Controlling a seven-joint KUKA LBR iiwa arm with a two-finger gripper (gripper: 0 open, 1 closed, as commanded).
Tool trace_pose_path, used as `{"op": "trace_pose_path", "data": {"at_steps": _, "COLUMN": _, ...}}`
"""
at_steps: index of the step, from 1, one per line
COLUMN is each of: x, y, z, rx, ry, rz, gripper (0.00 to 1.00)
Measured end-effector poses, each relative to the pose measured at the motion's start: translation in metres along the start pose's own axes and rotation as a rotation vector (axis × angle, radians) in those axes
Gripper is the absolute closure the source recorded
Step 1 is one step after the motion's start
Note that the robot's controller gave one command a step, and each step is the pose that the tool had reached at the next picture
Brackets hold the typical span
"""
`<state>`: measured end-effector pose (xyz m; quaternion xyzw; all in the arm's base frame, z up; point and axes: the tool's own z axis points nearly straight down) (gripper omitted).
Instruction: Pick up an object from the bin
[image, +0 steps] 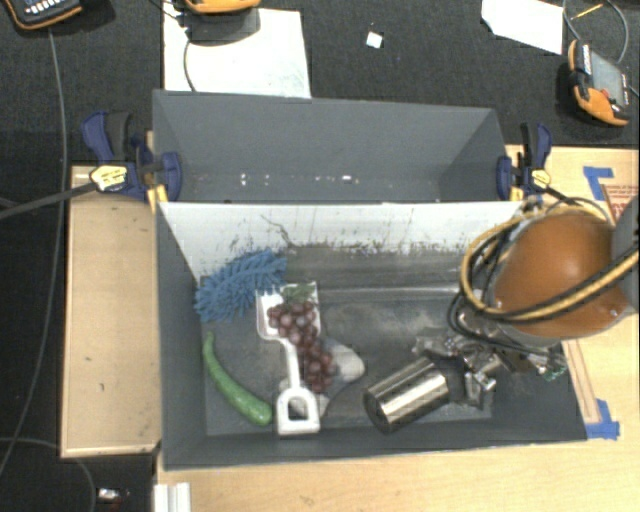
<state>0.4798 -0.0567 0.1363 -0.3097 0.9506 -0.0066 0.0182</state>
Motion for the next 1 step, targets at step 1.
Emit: {"op": "trace_pose_path", "data": {"at_steps": 1, "x": -0.0016, "y": -0.0016, "z": -0.0248, "rx": 0.005, "ry": -0.005, "rz": 0.004, "gripper": 1.00}}
